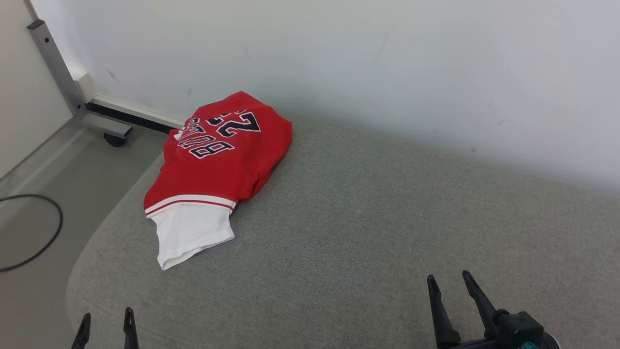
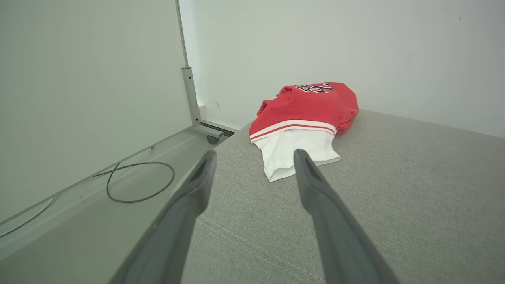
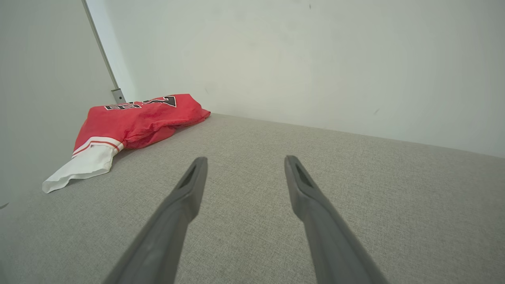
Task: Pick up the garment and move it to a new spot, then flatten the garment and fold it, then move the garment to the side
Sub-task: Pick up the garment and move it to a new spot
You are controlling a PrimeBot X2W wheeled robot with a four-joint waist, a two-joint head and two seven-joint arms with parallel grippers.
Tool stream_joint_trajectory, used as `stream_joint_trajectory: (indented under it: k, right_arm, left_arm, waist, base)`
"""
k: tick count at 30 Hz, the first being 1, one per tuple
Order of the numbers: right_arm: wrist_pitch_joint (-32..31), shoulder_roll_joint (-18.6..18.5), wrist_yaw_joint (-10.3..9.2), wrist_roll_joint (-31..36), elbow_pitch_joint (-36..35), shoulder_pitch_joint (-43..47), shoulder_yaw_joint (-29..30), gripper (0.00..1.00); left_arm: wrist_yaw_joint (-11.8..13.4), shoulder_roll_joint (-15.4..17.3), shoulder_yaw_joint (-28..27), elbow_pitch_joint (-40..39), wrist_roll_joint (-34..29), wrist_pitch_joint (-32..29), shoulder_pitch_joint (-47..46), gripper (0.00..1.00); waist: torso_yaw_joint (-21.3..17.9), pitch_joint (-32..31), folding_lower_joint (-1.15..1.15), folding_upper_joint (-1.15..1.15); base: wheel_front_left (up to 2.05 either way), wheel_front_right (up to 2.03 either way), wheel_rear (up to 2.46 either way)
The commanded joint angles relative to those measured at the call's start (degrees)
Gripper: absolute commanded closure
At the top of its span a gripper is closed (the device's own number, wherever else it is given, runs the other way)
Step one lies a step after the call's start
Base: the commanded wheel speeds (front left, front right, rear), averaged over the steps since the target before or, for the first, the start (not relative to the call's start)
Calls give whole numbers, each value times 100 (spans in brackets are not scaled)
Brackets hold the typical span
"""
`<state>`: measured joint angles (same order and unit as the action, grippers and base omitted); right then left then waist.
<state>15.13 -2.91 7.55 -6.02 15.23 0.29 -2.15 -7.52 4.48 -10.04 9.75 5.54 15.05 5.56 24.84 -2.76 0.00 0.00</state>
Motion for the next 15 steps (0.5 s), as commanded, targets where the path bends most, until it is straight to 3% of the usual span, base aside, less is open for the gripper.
stream_joint_trajectory:
  k: [1, 9, 15]
  right_arm:
    - [4, 5, -12, 18, -14, 42, -9, 0]
    - [4, 5, -12, 43, 18, -52, -51, 0]
    - [4, 3, -12, 144, -12, -333, -91, 0]
  left_arm:
    - [6, -12, -19, -6, -46, 20, 50, 0]
    - [6, -43, -138, -24, 23, 20, -74, 0]
    - [32, -76, -444, 69, 275, 20, -553, 0]
  waist:
    - [6, 3, 0, 0]
    - [-90, 73, 0, 0]
    - [-548, 345, 0, 0]
  base:
    - [0, 0, 0]
    - [0, 0, 0]
    - [0, 0, 0]
